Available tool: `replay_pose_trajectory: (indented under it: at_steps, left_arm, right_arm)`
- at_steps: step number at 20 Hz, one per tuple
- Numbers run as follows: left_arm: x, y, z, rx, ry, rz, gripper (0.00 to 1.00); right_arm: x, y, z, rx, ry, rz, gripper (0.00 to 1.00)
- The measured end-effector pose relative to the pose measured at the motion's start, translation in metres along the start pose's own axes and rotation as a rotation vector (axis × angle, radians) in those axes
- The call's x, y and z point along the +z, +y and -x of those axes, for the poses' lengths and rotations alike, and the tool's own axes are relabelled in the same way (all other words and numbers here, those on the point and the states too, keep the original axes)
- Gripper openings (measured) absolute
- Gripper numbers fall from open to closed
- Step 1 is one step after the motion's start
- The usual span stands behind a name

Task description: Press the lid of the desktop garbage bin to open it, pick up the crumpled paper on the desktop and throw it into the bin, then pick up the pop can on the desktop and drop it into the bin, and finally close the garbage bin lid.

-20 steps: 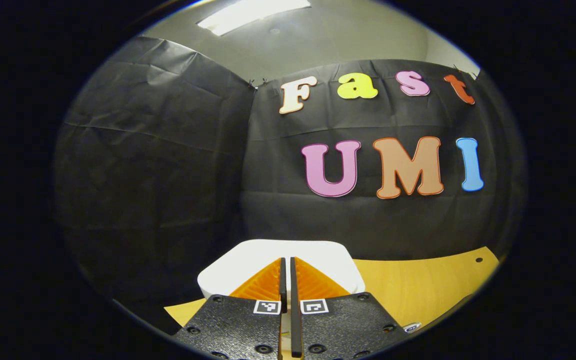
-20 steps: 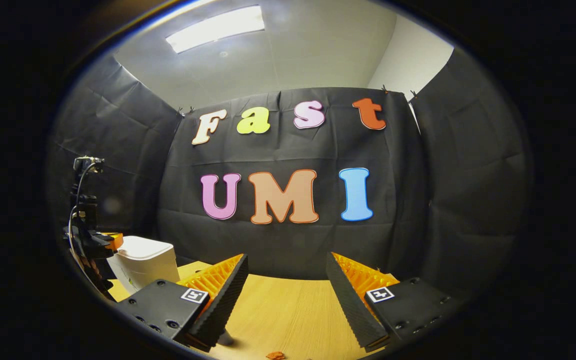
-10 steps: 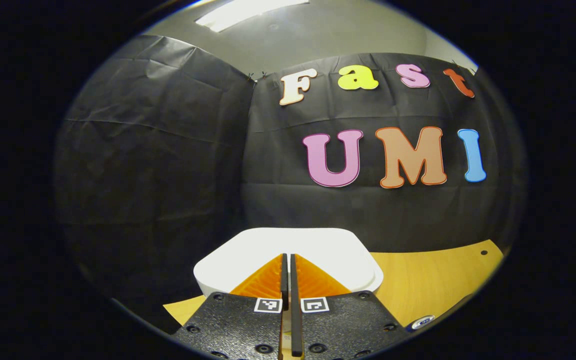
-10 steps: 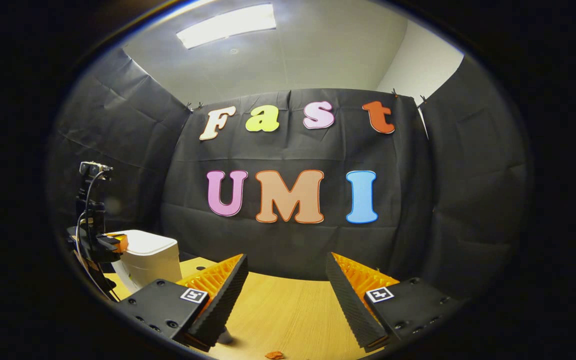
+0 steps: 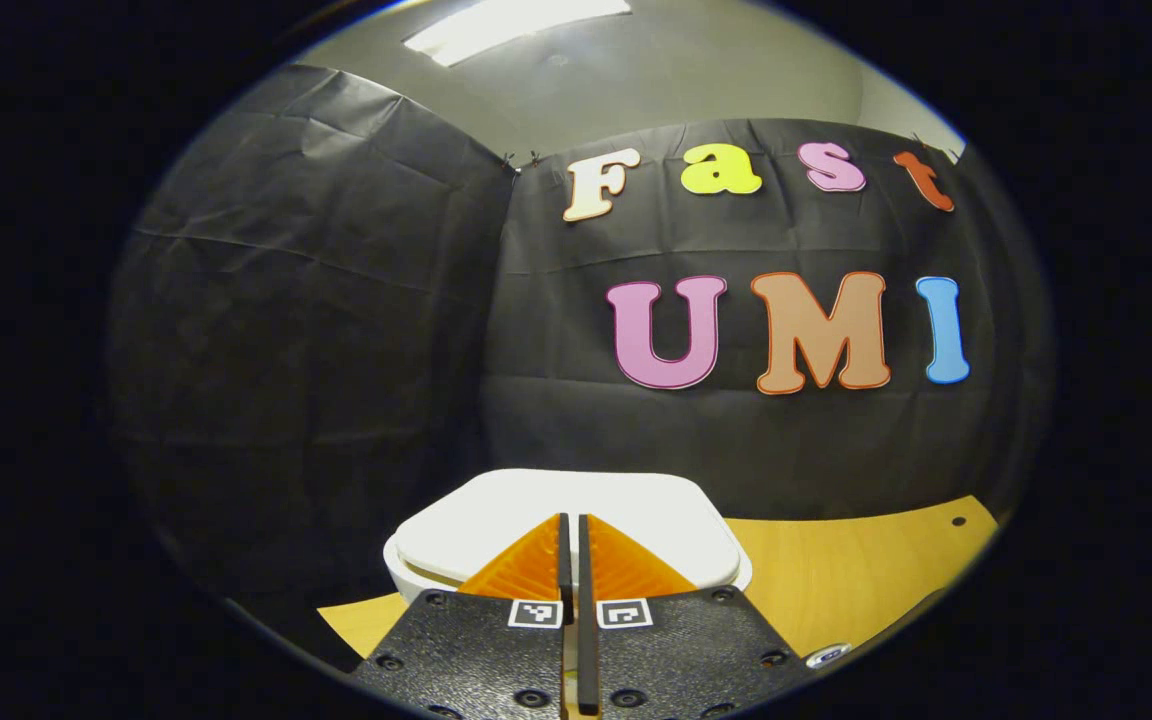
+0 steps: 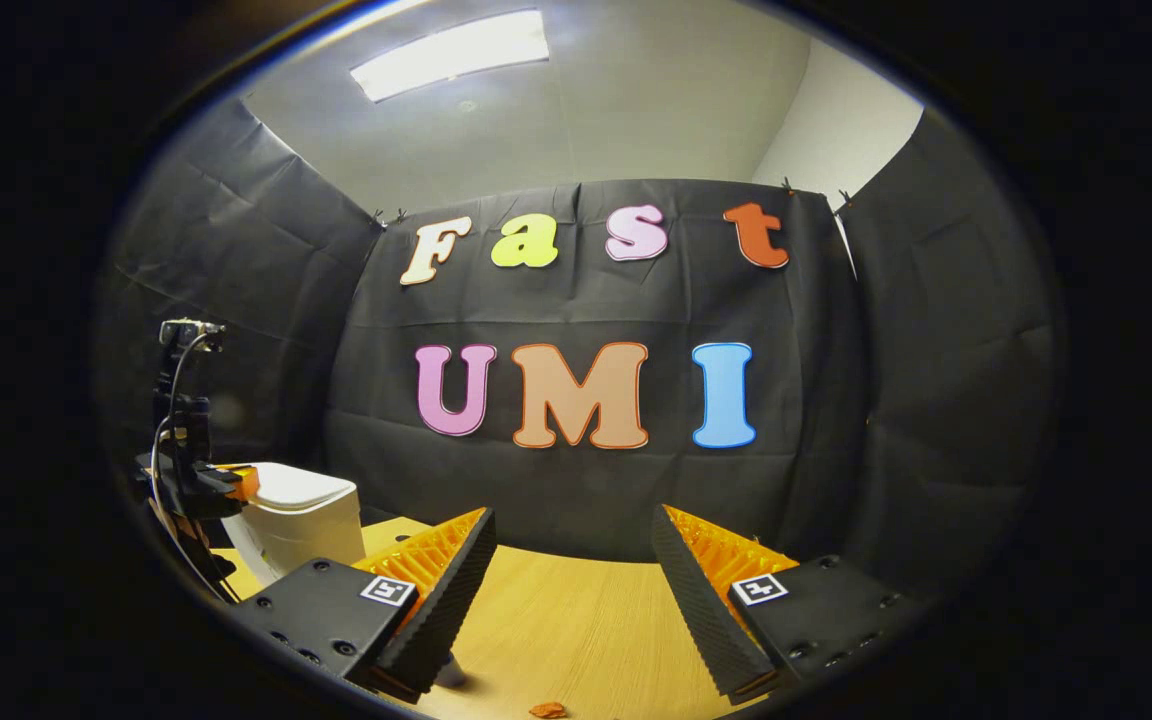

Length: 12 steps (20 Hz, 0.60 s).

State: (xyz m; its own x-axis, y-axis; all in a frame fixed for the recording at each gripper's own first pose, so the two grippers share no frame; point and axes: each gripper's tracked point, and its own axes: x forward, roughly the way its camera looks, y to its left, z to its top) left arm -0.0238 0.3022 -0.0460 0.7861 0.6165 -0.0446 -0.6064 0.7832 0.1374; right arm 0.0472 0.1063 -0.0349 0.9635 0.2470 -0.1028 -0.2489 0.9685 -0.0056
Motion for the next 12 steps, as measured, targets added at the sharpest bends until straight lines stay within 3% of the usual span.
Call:
replay_pose_trajectory:
  at_steps: [5, 7, 9, 12]
  left_arm:
    - [0.053, -0.032, 0.014, -0.075, -0.112, -0.032, 0.02]
    - [0.067, -0.055, 0.024, -0.139, -0.13, -0.018, 0.1]
    - [0.074, -0.08, 0.037, -0.205, -0.135, 0.023, 0.23]
    - [0.067, -0.113, 0.06, -0.295, -0.13, 0.039, 0.55]
  right_arm:
    - [0.002, -0.013, 0.002, -0.012, -0.011, -0.02, 0.98]
    - [0.003, -0.017, 0.001, -0.015, -0.014, -0.031, 0.98]
    - [0.001, -0.02, -0.001, -0.013, -0.012, -0.041, 0.98]
    - [-0.015, -0.021, -0.004, 0.0, 0.033, -0.053, 0.98]
